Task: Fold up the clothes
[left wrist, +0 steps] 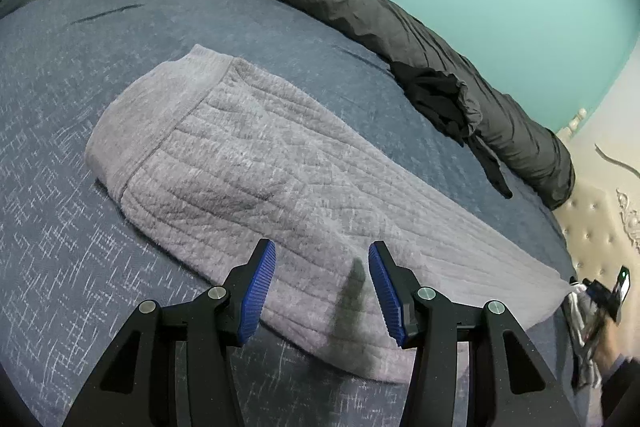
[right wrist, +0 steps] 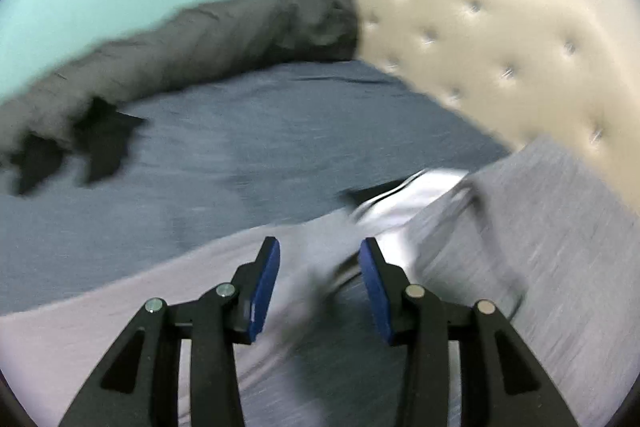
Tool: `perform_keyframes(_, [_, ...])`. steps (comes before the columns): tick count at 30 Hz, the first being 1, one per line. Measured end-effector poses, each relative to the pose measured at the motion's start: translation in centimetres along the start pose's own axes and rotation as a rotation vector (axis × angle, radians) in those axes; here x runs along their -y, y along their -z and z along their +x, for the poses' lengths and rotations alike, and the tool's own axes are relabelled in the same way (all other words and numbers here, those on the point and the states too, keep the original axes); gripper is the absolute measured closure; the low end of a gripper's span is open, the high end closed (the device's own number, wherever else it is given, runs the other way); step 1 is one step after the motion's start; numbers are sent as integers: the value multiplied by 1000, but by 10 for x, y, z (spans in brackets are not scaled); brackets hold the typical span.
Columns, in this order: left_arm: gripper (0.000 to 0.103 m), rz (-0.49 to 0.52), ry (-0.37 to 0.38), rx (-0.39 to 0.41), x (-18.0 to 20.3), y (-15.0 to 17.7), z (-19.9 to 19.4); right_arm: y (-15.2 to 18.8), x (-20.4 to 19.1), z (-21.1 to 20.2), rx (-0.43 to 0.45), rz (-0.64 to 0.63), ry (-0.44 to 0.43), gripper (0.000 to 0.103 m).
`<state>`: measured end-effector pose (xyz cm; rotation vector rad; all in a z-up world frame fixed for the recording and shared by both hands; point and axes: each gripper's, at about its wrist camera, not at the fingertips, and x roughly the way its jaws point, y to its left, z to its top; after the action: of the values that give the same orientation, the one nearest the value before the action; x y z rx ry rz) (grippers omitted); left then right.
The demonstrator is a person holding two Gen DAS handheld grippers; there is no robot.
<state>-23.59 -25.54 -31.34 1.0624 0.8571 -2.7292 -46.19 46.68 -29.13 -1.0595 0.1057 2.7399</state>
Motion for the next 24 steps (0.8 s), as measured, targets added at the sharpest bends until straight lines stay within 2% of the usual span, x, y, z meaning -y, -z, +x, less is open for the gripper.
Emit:
perform_keyframes(3, [50,-12,2,-9,-5,0,-5,31,-27,-30,-25,14,-179,60])
perform_keyframes(8, [50,-43,-3,-23,-25,-2,-17,117,-101,-76,-132,-55,-477,60])
perform_keyframes(12, [50,-69,-13,-36,-45,0,-26,171,-170,-109,-189,-147,-624,60])
perform_keyframes(16, [50,-78,-13,-44,-59,2,-36,206,-228,-143,-220,-201,-722,60])
perform_keyframes(24, [50,-44,14,-41,-60,2,-48,241,-313,-161,-277,-326,-783,60])
